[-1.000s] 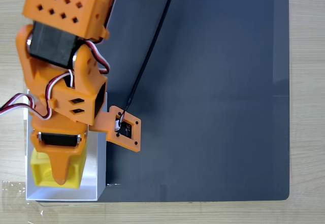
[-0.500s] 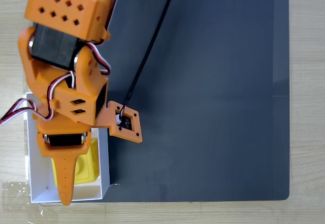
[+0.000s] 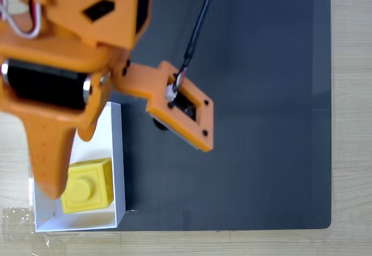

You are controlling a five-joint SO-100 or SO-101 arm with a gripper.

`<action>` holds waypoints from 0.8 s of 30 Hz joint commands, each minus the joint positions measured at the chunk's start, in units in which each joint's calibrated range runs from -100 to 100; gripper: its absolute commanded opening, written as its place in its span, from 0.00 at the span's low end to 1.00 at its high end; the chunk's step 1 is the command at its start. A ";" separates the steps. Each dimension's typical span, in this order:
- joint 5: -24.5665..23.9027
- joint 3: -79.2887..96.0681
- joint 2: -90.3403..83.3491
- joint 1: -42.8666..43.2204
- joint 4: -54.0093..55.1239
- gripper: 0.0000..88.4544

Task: Grasp a yellow block and put it in the box

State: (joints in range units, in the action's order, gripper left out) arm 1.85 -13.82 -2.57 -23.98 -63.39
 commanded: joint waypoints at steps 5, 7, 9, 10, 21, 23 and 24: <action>-6.31 21.01 -22.94 5.54 -5.28 0.03; -6.10 28.88 -28.11 5.96 -5.28 0.03; -6.10 36.84 -33.53 6.05 -4.93 0.04; -6.10 41.27 -36.07 6.22 -4.06 0.04; 0.77 93.47 -74.21 12.11 8.77 0.04; 3.03 100.70 -81.58 11.43 8.68 0.04; 3.82 103.78 -84.89 11.35 8.16 0.04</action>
State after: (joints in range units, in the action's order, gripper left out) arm 3.12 81.75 -77.67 -12.82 -55.43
